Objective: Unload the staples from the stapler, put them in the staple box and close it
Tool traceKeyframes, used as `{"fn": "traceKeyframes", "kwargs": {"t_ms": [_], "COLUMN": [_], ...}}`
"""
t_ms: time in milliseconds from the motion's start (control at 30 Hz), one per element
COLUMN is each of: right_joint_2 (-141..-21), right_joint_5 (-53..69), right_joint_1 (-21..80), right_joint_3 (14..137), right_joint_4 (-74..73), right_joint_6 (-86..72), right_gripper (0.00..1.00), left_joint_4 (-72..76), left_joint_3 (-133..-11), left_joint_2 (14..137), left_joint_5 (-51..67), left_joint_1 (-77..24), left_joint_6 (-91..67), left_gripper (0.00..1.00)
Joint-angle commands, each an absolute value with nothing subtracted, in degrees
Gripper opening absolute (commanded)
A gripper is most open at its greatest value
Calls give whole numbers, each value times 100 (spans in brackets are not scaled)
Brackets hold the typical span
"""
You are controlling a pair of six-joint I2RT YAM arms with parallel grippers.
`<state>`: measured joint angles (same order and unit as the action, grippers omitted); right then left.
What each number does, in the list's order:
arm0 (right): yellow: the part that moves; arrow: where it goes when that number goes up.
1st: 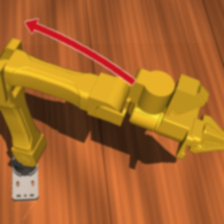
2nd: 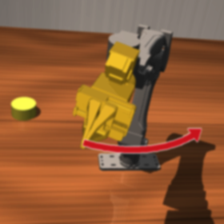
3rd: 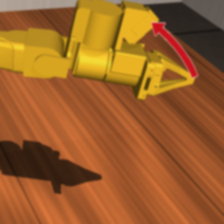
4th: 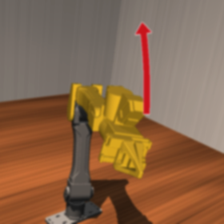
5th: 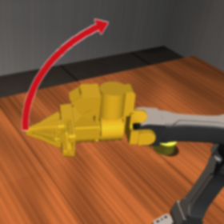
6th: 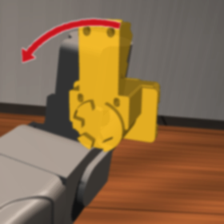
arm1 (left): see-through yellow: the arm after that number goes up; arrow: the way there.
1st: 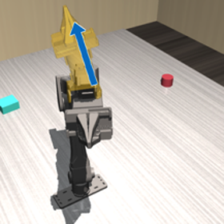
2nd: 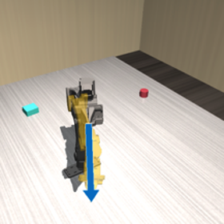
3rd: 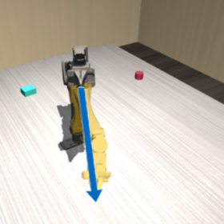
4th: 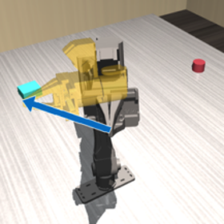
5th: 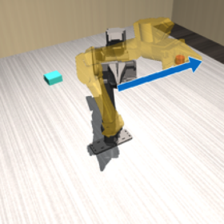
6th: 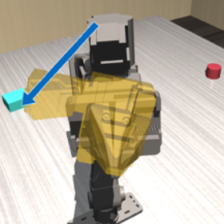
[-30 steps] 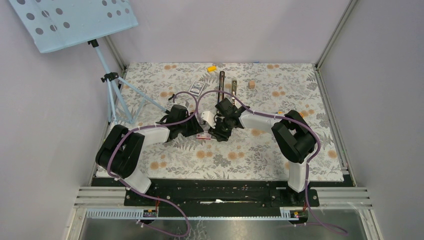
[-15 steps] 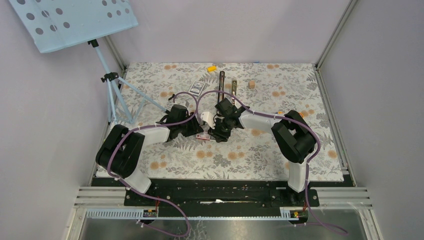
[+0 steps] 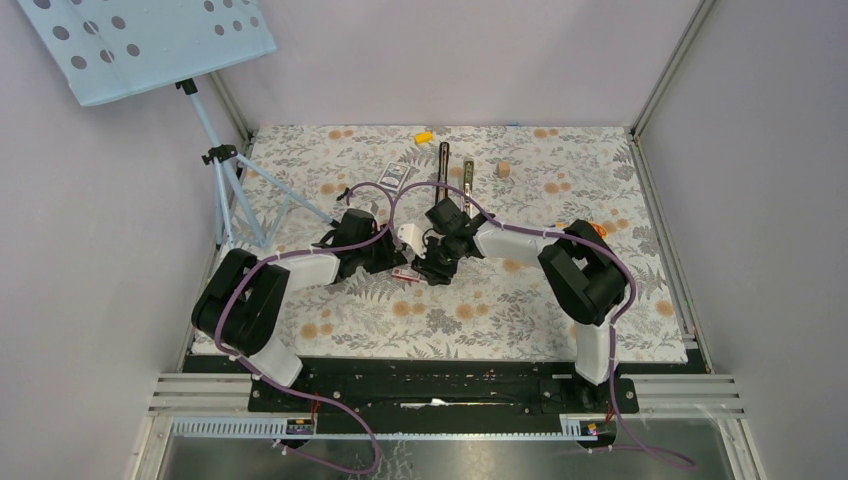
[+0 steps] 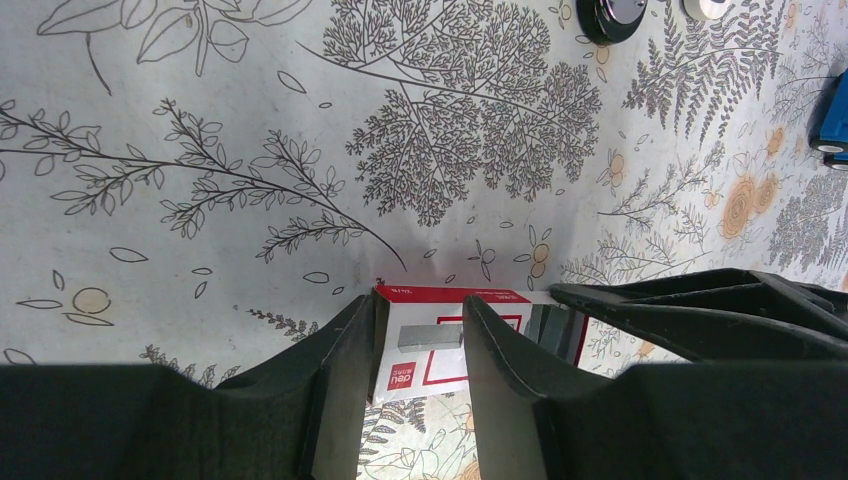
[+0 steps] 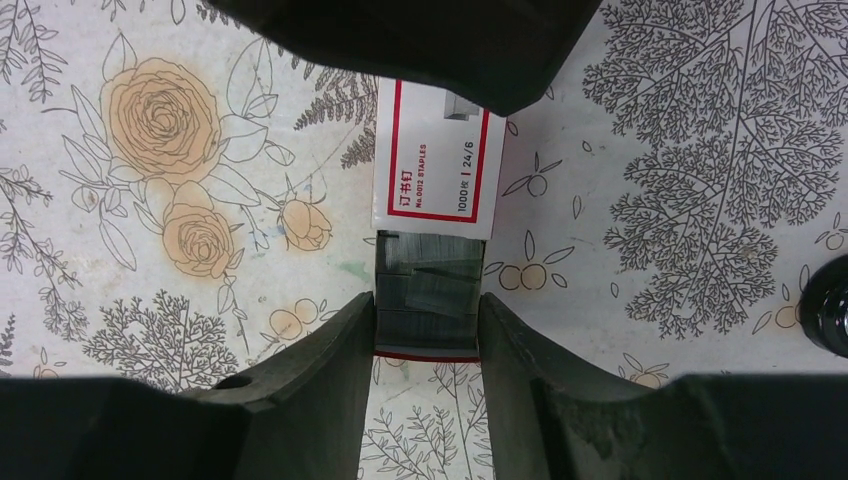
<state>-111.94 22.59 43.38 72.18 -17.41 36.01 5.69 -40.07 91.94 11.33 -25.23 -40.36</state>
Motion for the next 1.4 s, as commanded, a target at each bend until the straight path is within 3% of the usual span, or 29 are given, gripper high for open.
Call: {"fn": "traceKeyframes", "kwargs": {"t_ms": [0,200,667,933,1100,1367], "right_joint_2": [-11242,-11177,-10263,-9231,-8493,-7840], "right_joint_5": [2388,2384,2338,2282,1519,-1541], "right_joint_1": [4482,4483,4442,4030,3841,3664], "right_joint_3": [7497,7420,6919,6248,6066,6333], "right_joint_4": [-1425,-1336,-1237,196,324,-820], "right_joint_6": [3432,3432,3390,1423,465,-507], "right_gripper": [48,52,77,88,99,100], "left_joint_4": [74,34,-296,-495,-757,-1177], "left_joint_3": [-3951,-3964,-4160,-4239,-4351,-4694], "left_joint_2": [9376,9315,8949,8385,7996,7442], "left_joint_5": [1090,1065,715,522,334,51], "left_joint_1": [-2602,-2602,-2541,-2398,-2207,-1955], "left_joint_6": [-3899,-3902,-4074,-4142,-4026,-3718], "left_gripper": [43,43,53,62,69,89]}}
